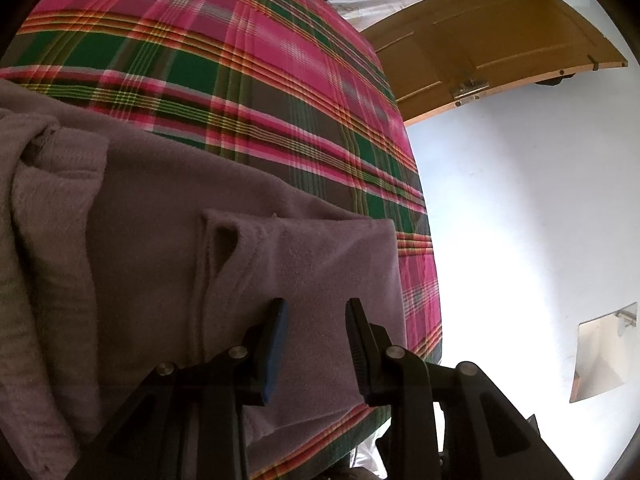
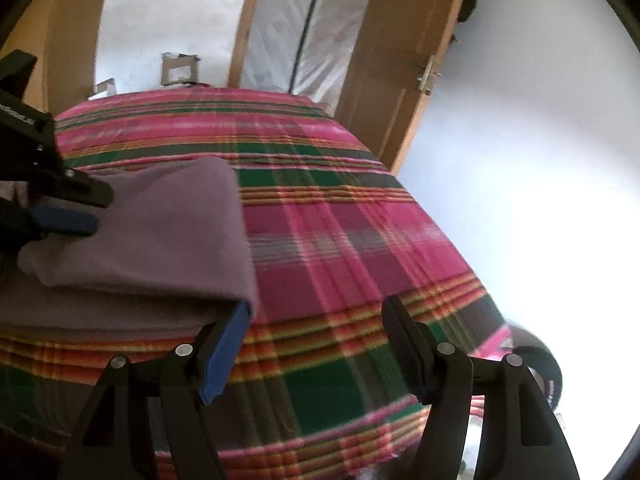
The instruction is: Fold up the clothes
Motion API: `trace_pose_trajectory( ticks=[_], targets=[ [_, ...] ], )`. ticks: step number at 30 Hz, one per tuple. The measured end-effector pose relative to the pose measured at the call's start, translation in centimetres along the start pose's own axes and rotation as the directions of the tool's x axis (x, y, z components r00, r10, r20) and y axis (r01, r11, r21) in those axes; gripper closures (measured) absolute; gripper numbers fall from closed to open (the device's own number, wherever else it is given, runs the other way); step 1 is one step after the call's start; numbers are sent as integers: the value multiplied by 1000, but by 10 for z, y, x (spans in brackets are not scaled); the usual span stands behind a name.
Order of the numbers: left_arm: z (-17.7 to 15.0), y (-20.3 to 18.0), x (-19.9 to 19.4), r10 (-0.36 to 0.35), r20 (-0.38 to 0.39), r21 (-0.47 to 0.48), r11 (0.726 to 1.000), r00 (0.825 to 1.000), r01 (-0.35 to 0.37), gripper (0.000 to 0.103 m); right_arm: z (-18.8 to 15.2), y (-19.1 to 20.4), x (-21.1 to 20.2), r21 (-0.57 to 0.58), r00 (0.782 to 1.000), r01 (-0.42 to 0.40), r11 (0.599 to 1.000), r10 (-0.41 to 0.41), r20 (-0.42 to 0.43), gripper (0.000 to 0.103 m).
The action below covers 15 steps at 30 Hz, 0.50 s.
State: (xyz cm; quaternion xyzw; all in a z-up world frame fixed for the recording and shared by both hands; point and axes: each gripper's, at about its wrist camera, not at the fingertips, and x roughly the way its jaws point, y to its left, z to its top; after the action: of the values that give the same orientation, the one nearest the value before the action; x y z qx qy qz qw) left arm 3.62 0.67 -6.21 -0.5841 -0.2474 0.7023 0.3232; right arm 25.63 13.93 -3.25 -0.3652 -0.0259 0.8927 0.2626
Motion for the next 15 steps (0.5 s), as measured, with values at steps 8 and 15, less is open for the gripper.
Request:
trace_pose_trajectory(
  ticks=[8, 15],
  targets=[
    [-2, -2, -4, 12, 0, 2, 1000, 1000, -12, 73, 5, -16, -10, 77, 996, -68, 995, 64, 54, 33],
    [-7, -3, -14, 38, 14, 13, 999, 999, -39, 73, 16, 5, 4, 2, 981, -189, 982, 189, 45, 33]
  ],
)
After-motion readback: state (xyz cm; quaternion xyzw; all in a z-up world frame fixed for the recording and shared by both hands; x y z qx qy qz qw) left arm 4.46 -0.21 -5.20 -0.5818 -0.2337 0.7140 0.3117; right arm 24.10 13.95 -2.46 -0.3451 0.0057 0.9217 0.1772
